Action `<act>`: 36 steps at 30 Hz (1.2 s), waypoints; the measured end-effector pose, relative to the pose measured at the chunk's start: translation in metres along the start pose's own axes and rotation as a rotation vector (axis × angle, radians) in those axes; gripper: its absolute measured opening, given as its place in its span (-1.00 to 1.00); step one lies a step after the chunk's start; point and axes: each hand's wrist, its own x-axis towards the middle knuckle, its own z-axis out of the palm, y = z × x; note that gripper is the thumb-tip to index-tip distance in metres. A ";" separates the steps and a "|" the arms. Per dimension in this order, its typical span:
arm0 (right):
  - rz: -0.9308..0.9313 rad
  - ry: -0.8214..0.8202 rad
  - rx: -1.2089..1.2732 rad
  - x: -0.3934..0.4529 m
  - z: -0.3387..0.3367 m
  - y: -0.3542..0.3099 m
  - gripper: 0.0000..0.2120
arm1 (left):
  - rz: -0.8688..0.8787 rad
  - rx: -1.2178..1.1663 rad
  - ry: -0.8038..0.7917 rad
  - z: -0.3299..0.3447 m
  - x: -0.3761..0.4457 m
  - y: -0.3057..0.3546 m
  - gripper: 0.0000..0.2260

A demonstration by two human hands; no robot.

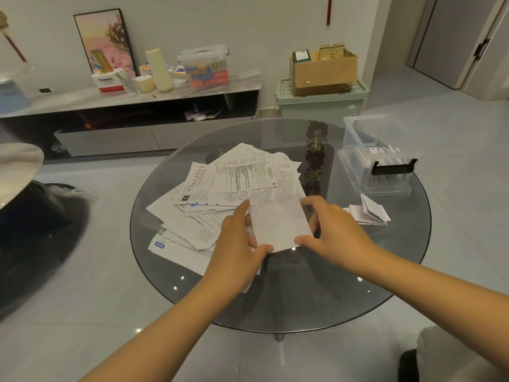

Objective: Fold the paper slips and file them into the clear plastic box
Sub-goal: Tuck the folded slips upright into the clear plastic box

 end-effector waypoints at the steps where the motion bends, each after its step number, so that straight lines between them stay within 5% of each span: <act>1: -0.009 0.012 -0.026 0.000 0.001 0.000 -0.29 | 0.006 0.008 -0.004 0.000 -0.001 0.000 -0.21; 4: -0.057 0.038 -0.112 0.000 0.001 0.003 -0.25 | 0.051 0.081 0.002 -0.002 0.000 -0.002 -0.24; 10: -0.334 0.012 -0.247 -0.001 0.002 0.013 -0.68 | 0.333 0.418 -0.112 -0.007 0.004 -0.010 -0.73; 18: -0.406 -0.105 -0.377 -0.007 -0.008 0.011 -0.62 | 0.453 0.603 -0.129 -0.009 0.009 0.000 -0.70; 26: -0.434 -0.056 -0.430 -0.007 -0.009 0.004 -0.64 | 0.429 0.487 -0.077 -0.007 0.014 0.004 -0.77; 31: -0.456 -0.071 -0.401 -0.007 -0.012 0.007 -0.54 | 0.454 0.482 -0.144 -0.007 0.006 0.006 -0.60; 36: -0.400 0.001 -0.353 -0.015 -0.020 0.004 -0.74 | 0.339 0.278 -0.169 -0.005 0.003 0.008 -0.84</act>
